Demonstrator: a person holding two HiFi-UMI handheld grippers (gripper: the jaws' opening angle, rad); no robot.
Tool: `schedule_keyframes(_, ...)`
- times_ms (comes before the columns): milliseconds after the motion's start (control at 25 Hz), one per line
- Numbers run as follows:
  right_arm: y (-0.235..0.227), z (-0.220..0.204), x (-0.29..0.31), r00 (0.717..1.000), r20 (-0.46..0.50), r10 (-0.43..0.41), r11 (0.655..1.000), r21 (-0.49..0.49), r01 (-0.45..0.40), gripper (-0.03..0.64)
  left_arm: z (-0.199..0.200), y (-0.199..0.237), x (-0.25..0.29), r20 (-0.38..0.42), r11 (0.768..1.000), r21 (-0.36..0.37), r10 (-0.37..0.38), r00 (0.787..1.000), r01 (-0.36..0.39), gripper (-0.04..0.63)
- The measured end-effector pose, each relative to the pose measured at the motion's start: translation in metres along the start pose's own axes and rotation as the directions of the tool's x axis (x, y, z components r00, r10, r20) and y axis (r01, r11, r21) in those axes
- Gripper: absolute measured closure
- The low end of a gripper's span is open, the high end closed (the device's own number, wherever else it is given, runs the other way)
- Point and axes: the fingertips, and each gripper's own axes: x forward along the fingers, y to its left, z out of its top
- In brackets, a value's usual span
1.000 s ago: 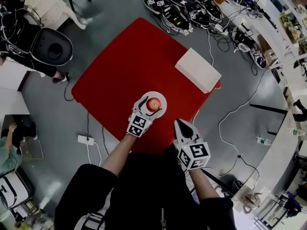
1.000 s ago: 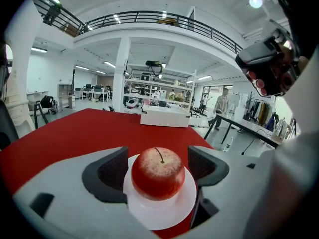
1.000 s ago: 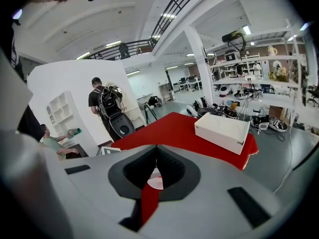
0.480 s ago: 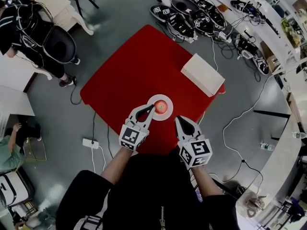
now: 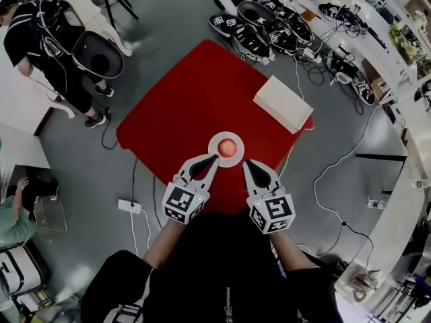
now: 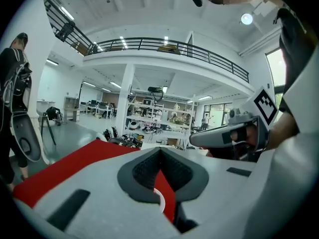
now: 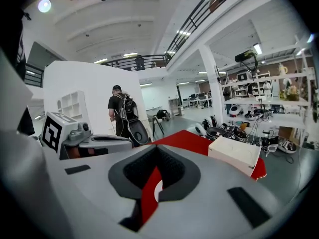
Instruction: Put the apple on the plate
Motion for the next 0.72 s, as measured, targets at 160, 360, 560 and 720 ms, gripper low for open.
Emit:
schedule_keyframes(160,0.004,0.000,-0.007,1.000,0.010,0.005,1.000,-0.008,-0.005,0.606,0.003,-0.005,-0.006,0.001,1.000,0.016,0.004,1.000,-0.004,0.589)
schedule_keyframes(360,0.005,-0.002,-0.018,1.000,0.020,0.007,1.000,-0.026,-0.007,0.606,0.002,-0.014,-0.009,0.003,1.000,0.028,0.006,1.000,-0.007,0.589)
schedule_keyframes(560,0.008,0.001,-0.020,1.000,0.020,0.008,0.999,-0.033,-0.008,0.606,0.004,-0.020,-0.011,0.008,1.000,0.027,-0.012,1.000,0.012,0.589)
schedule_keyframes(720,0.009,0.000,-0.023,1.000,0.020,0.015,0.999,-0.037,-0.014,0.606,0.003,-0.027,-0.009,0.004,0.999,0.035,-0.022,1.000,0.022,0.589)
